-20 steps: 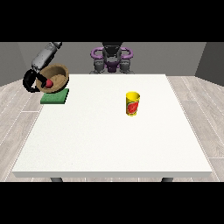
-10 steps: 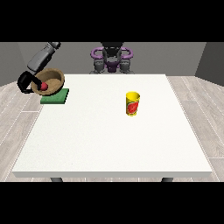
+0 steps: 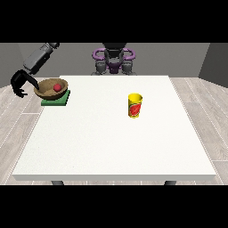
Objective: Pick the cup and pour the ball into the bowl, then pick the bowl and place it on the pad
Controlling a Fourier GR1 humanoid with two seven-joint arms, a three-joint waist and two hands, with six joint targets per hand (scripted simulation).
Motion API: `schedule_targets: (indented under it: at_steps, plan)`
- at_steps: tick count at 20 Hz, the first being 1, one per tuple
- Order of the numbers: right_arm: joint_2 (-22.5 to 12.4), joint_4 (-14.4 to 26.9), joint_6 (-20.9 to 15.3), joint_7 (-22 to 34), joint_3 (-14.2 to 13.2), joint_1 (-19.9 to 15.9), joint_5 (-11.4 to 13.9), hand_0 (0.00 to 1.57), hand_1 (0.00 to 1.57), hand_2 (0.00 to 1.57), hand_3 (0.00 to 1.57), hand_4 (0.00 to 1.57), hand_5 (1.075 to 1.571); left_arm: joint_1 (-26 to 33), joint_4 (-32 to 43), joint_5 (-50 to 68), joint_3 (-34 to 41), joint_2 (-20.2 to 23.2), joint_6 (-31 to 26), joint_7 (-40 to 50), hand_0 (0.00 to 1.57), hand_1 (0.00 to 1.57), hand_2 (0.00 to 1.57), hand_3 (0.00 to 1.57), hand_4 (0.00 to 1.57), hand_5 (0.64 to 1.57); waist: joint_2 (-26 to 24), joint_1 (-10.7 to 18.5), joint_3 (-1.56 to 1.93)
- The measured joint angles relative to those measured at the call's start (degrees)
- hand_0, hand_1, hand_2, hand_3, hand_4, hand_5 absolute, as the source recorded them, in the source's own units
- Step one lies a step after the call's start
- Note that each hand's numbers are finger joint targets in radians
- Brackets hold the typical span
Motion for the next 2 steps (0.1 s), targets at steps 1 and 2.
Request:
schedule_targets:
  at_steps: [1,2]
  plan:
    - [-0.62,-0.22,0.61,0.82,-0.20,-0.60,-0.37,0.20,0.20,0.30,0.45,0.00,1.476,0.41,0.49,-0.32,-0.05,-0.22,0.01,-0.64,0.00,0.00,0.00,0.00,0.00,1.515,-0.28,-0.25,0.00]
    - [-1.50,-0.23,1.40,1.57,-0.58,-0.97,-0.84,0.13,0.13,0.28,0.38,0.00,1.467,0.94,0.89,-0.39,0.07,-0.38,-0.40,-1.40,0.00,0.00,0.00,0.00,0.00,1.515,-0.36,-0.26,-0.02]
